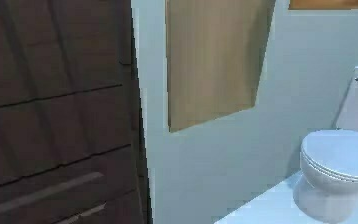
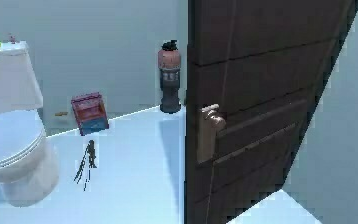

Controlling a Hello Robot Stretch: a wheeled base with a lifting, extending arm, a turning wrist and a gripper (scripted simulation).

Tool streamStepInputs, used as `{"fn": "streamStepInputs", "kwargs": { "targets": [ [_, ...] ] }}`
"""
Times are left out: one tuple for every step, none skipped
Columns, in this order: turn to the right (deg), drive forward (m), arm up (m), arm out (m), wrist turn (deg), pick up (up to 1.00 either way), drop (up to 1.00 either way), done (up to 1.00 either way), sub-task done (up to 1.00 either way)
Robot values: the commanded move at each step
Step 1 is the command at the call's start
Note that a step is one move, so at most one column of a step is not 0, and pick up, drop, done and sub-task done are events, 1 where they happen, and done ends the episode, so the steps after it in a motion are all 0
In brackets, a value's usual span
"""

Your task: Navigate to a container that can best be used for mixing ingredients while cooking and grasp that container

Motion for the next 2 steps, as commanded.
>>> {"fn": "streamStepInputs", "kwargs": {
  "targets": [
    [45.0,0.00,0.00,0.00,0.0,0.00,0.00,0.00,0.00],
    [24.0,0.00,0.00,0.00,0.0,0.00,0.00,0.00,0.00]
  ]
}}
